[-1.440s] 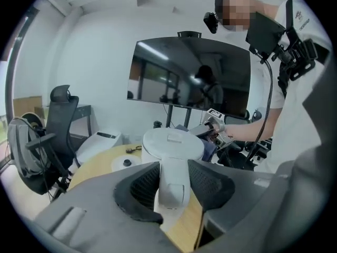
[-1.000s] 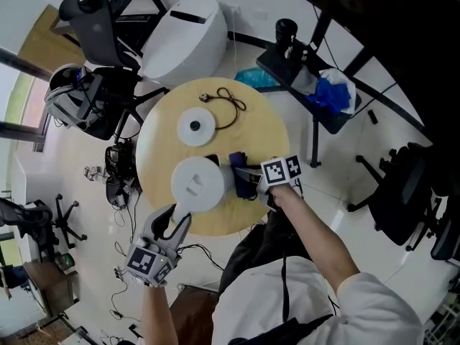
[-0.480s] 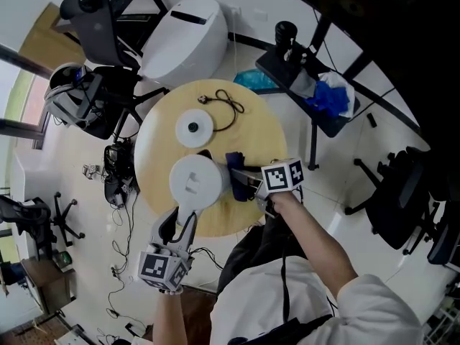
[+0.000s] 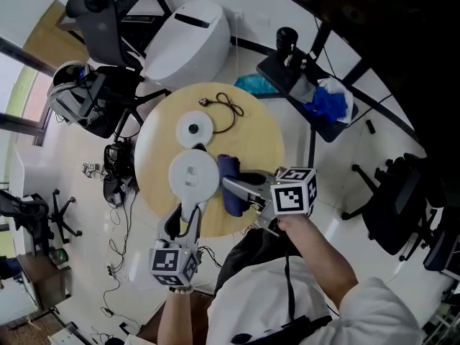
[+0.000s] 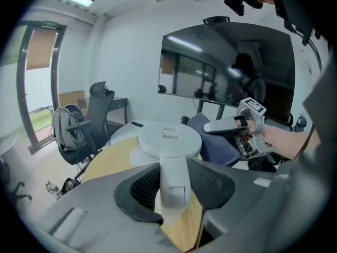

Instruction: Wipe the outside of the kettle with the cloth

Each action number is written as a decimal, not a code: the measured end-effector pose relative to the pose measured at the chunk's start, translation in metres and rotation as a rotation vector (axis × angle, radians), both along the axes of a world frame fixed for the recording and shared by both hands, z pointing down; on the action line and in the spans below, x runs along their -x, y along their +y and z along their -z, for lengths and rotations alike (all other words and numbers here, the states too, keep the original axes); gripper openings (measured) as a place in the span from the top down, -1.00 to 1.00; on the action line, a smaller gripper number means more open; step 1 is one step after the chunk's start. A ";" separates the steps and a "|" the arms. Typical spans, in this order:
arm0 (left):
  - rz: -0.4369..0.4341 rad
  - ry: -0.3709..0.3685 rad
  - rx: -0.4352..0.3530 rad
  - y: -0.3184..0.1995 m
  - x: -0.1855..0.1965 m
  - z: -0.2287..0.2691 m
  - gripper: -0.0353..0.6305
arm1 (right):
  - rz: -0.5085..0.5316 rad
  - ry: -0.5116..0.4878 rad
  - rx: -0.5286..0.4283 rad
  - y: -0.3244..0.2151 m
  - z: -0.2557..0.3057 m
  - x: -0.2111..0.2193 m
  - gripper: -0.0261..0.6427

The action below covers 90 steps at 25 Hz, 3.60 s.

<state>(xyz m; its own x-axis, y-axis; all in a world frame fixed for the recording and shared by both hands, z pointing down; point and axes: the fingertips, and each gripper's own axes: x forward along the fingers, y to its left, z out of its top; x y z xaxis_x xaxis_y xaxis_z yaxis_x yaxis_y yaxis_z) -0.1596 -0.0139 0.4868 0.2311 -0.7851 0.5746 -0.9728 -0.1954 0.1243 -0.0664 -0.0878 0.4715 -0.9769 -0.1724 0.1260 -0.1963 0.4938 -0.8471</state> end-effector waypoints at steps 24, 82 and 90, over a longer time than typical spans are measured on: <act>0.178 0.015 0.028 -0.004 -0.018 -0.001 0.37 | -0.145 0.210 0.373 0.000 -0.227 -0.011 0.72; 0.153 0.156 0.080 -0.007 -0.025 -0.004 0.35 | 0.472 0.483 0.091 0.079 -0.223 0.031 0.72; 0.157 0.143 0.080 -0.020 -0.027 -0.012 0.35 | 0.505 0.612 -0.022 0.068 -0.229 0.020 0.72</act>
<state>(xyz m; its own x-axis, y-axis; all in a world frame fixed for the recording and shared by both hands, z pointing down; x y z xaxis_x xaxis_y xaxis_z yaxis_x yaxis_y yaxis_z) -0.1328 -0.0335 0.4985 0.1934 -0.7713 0.6064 -0.9618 -0.0269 0.2726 -0.0864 -0.0203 0.7006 -0.6959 0.2646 0.6676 -0.3715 0.6630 -0.6499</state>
